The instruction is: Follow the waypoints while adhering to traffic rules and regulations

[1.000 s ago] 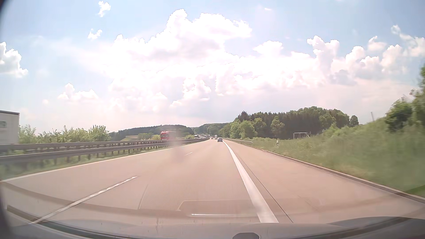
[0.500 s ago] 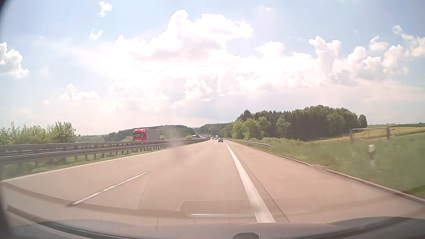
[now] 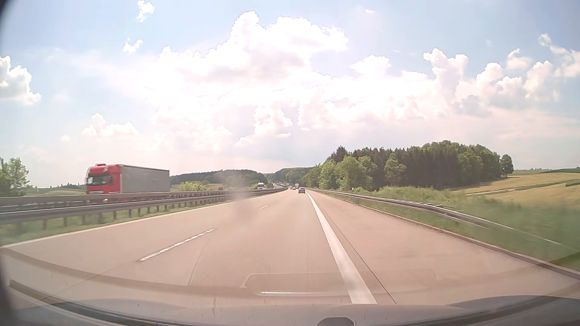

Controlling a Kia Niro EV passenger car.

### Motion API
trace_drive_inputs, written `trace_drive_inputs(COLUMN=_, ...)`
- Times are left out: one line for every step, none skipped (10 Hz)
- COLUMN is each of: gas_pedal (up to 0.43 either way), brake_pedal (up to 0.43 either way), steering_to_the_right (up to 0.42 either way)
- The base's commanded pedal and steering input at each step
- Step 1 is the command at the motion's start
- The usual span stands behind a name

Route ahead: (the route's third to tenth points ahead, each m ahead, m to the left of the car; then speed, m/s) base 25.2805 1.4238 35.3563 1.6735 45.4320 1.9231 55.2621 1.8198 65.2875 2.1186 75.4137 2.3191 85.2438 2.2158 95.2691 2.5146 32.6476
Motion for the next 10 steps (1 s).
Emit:
trace_drive_inputs(gas_pedal=0.197, brake_pedal=0.0, steering_to_the_right=-0.006)
trace_drive_inputs(gas_pedal=0.197, brake_pedal=0.0, steering_to_the_right=-0.006)
trace_drive_inputs(gas_pedal=0.197, brake_pedal=0.0, steering_to_the_right=-0.006)
trace_drive_inputs(gas_pedal=0.197, brake_pedal=0.0, steering_to_the_right=-0.006)
trace_drive_inputs(gas_pedal=0.197, brake_pedal=0.0, steering_to_the_right=-0.006)
trace_drive_inputs(gas_pedal=0.197, brake_pedal=0.0, steering_to_the_right=-0.005)
trace_drive_inputs(gas_pedal=0.197, brake_pedal=0.0, steering_to_the_right=-0.006)
trace_drive_inputs(gas_pedal=0.197, brake_pedal=0.0, steering_to_the_right=-0.005)
trace_drive_inputs(gas_pedal=0.189, brake_pedal=0.0, steering_to_the_right=-0.005)
trace_drive_inputs(gas_pedal=0.189, brake_pedal=0.0, steering_to_the_right=-0.005)
